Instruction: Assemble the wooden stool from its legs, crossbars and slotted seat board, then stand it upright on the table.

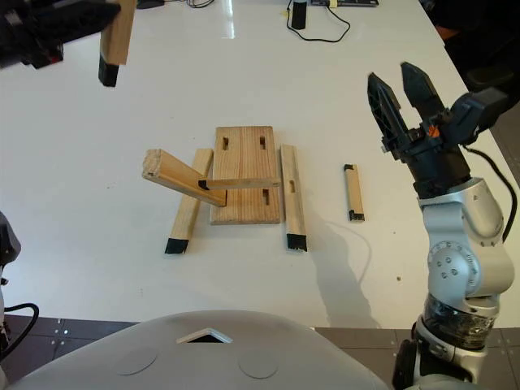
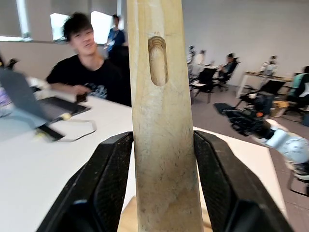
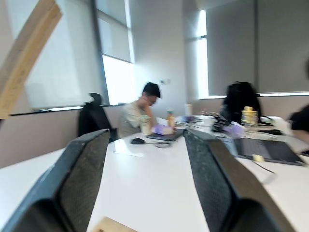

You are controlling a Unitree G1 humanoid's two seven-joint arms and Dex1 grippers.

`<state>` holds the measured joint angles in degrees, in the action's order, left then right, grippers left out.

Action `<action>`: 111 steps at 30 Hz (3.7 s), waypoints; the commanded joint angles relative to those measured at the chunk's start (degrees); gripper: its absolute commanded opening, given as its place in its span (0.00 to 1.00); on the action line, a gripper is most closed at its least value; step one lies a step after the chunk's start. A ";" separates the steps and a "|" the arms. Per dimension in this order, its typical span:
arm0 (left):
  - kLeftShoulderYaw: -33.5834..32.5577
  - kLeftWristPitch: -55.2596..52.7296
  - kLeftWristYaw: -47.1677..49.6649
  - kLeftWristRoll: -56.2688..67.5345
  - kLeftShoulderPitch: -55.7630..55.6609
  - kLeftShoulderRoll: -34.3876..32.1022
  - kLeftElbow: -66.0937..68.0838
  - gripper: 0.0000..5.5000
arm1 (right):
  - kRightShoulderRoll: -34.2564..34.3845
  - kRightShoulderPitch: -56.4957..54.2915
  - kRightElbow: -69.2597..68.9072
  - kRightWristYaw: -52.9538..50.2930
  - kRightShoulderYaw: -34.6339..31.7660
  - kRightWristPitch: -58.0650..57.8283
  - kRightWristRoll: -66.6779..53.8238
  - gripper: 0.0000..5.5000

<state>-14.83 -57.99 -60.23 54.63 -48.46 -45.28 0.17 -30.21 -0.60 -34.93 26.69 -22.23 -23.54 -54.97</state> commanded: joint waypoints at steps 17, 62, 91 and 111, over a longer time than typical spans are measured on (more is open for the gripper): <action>6.78 -2.52 -5.37 11.77 1.61 2.61 -18.53 0.37 | -14.18 -23.22 -2.27 5.88 7.62 -16.13 -31.40 0.68; 12.36 11.95 -4.14 -7.45 3.31 1.69 -8.87 0.61 | -21.53 -21.74 7.51 17.06 4.29 -10.44 -8.63 0.37; 27.91 48.40 -18.46 -40.98 30.91 -4.31 1.87 0.61 | -20.68 3.13 5.00 36.87 11.91 4.82 18.59 0.37; 27.75 49.69 -21.73 -42.83 26.99 -3.72 5.34 0.61 | -23.12 12.72 7.89 40.78 14.68 11.21 24.40 0.37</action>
<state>12.97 -8.67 -81.46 12.19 -20.74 -49.02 5.43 -50.39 9.72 -28.51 64.86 -9.26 -10.37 -34.03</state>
